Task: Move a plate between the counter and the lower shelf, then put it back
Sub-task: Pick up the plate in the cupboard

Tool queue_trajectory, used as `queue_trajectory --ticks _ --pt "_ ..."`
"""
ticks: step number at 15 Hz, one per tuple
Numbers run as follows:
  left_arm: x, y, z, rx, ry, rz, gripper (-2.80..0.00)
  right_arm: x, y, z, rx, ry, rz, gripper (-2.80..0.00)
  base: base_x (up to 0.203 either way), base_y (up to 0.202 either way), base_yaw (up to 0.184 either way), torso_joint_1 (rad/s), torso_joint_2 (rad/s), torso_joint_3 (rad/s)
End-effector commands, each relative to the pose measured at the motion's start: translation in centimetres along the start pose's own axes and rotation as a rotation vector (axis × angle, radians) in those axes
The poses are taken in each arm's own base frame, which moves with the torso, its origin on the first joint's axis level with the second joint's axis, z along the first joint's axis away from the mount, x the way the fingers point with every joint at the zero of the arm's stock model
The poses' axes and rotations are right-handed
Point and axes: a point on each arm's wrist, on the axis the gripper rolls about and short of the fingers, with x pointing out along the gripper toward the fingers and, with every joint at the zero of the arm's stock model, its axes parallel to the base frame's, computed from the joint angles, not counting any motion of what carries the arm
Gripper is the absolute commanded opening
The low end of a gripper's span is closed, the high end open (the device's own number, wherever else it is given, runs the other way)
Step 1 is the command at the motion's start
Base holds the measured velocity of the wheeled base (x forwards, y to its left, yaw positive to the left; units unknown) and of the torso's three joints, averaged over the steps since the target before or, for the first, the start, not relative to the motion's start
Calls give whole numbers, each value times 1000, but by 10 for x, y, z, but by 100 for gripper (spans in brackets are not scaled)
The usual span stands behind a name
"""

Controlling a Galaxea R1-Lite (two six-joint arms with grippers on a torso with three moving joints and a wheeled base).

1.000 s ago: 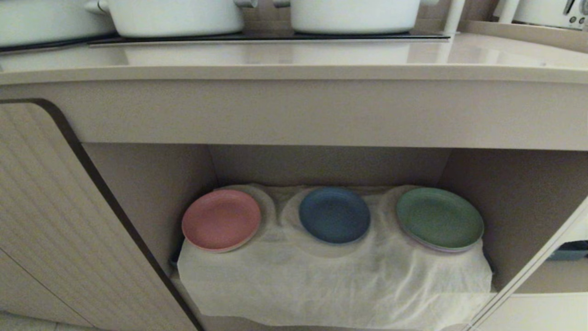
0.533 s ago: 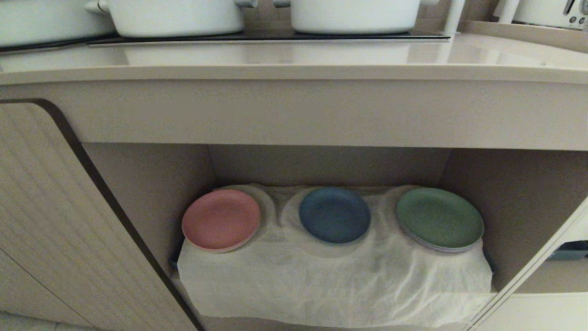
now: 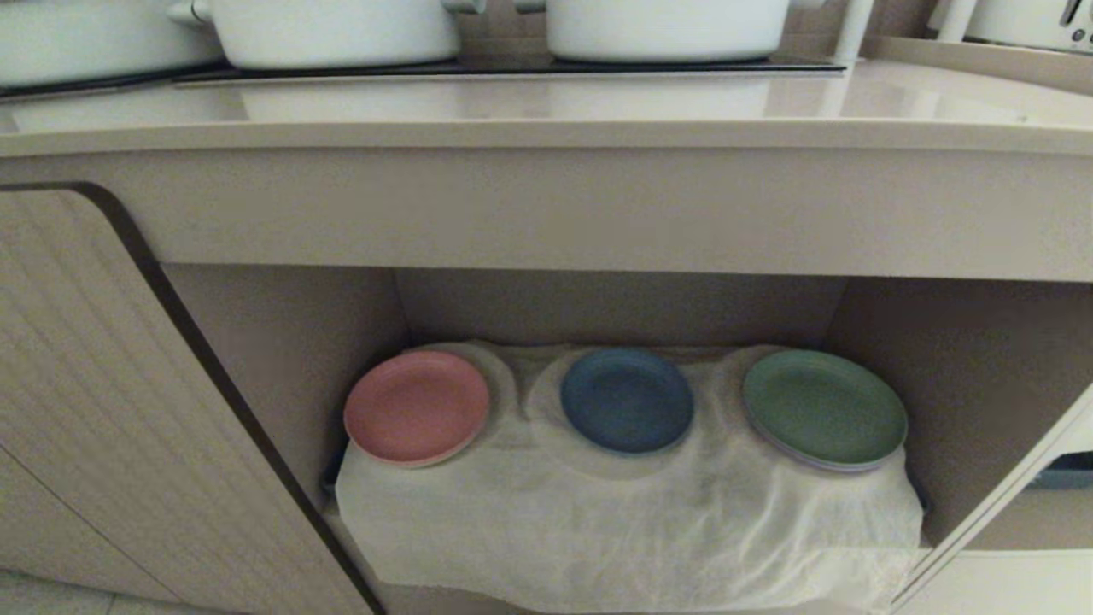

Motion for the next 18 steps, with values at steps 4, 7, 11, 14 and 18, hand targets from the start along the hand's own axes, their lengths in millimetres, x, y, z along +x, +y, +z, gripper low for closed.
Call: queue_trajectory --ticks 4,7,11,14,18 --pt "0 0 0 0 -1 0 -280 0 0 0 0 1 -2 -280 -1 156 -4 4 1 4" --pt "0 0 0 -1 -1 0 -280 0 0 0 0 1 -1 -280 0 190 -2 4 5 2" --pt "0 0 0 -1 -1 0 -280 0 0 0 0 1 -1 -280 0 56 -1 1 1 1" --pt "0 0 0 0 -1 0 -280 0 0 0 0 2 -2 -280 0 0 0 0 0 0" --pt "0 0 0 0 -1 0 -280 0 0 0 0 1 -1 -280 0 0 0 0 0 0"
